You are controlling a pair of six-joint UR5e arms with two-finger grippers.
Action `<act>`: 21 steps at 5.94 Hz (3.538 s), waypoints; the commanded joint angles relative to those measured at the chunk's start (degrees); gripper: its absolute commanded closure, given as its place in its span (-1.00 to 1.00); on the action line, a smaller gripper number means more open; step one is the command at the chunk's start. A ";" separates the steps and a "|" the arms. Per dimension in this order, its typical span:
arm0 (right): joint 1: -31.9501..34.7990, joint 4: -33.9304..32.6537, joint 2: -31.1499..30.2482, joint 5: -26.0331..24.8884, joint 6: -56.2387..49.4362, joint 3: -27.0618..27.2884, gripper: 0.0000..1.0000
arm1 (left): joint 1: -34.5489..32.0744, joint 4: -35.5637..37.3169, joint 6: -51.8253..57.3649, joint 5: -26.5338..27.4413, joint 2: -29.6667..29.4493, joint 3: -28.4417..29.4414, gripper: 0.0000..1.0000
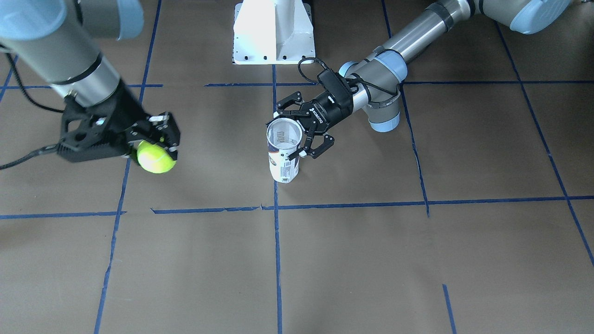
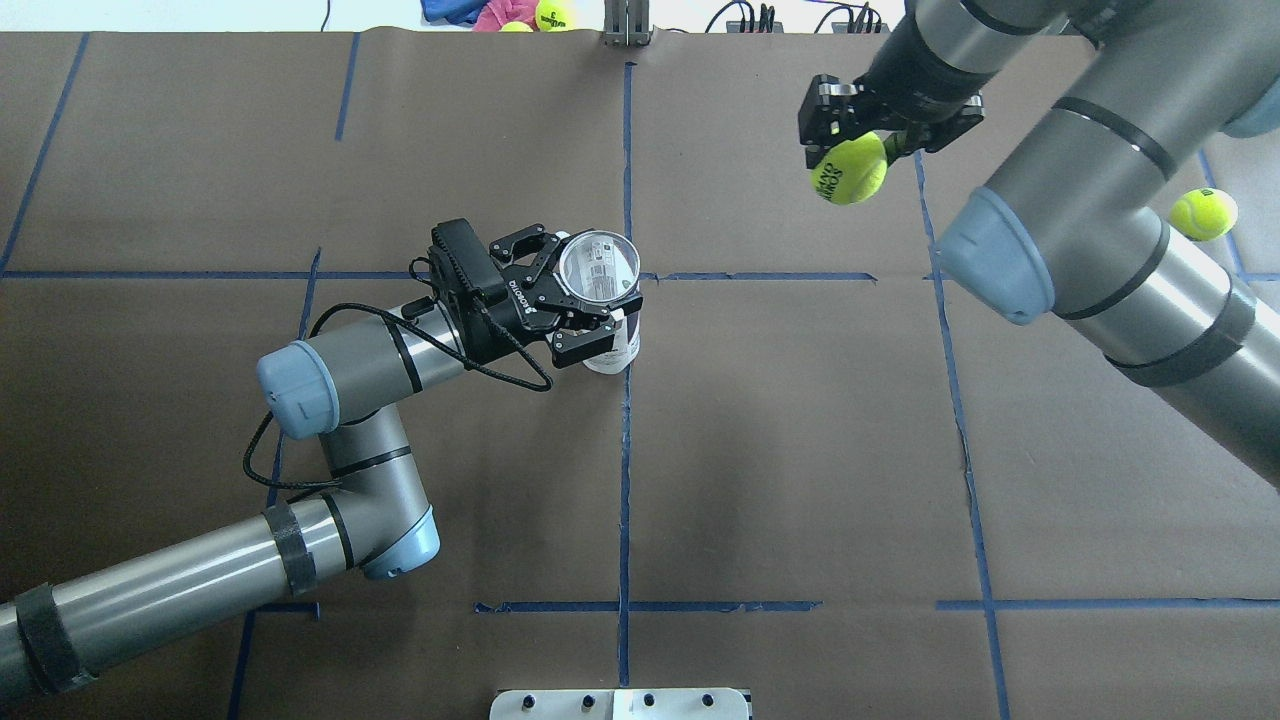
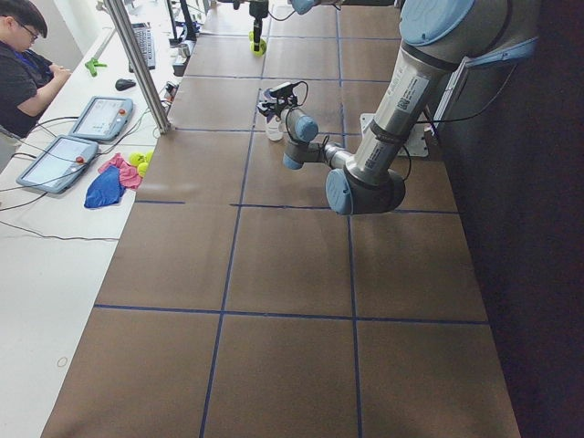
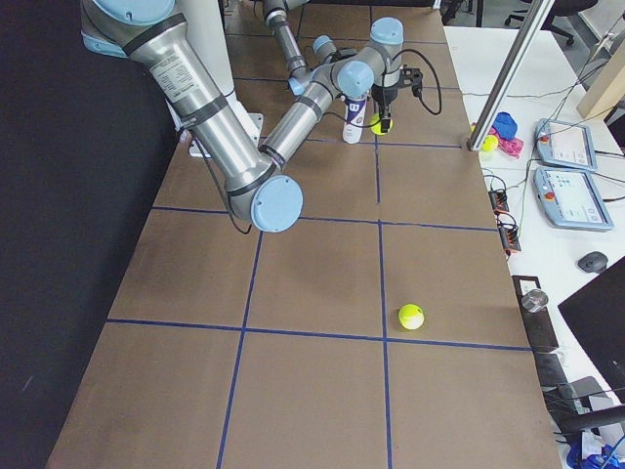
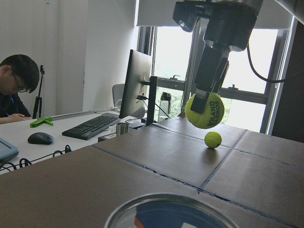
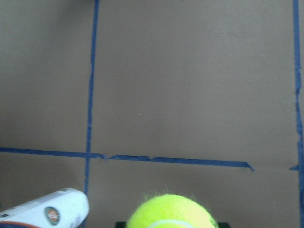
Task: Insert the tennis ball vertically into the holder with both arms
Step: 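Grasp the tennis ball with the right gripper and carry it toward the can, then lower the ball into the can's open top and open the right gripper, then move the right gripper back toward the second tennis ball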
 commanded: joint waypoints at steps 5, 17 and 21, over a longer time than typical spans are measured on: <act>-15.97 -8.59 21.44 -13.97 16.54 -12.61 0.90 | 0.09 0.17 -0.09 -0.01 -0.45 0.00 -0.88; -5.20 -8.15 10.92 -6.08 -0.02 -7.89 -0.99 | -0.61 -0.01 -0.18 -0.01 -0.19 -0.27 -0.82; 5.96 -7.18 0.19 -0.80 -23.47 -6.99 -0.99 | -1.14 0.08 -0.01 -0.09 0.95 -0.09 -0.78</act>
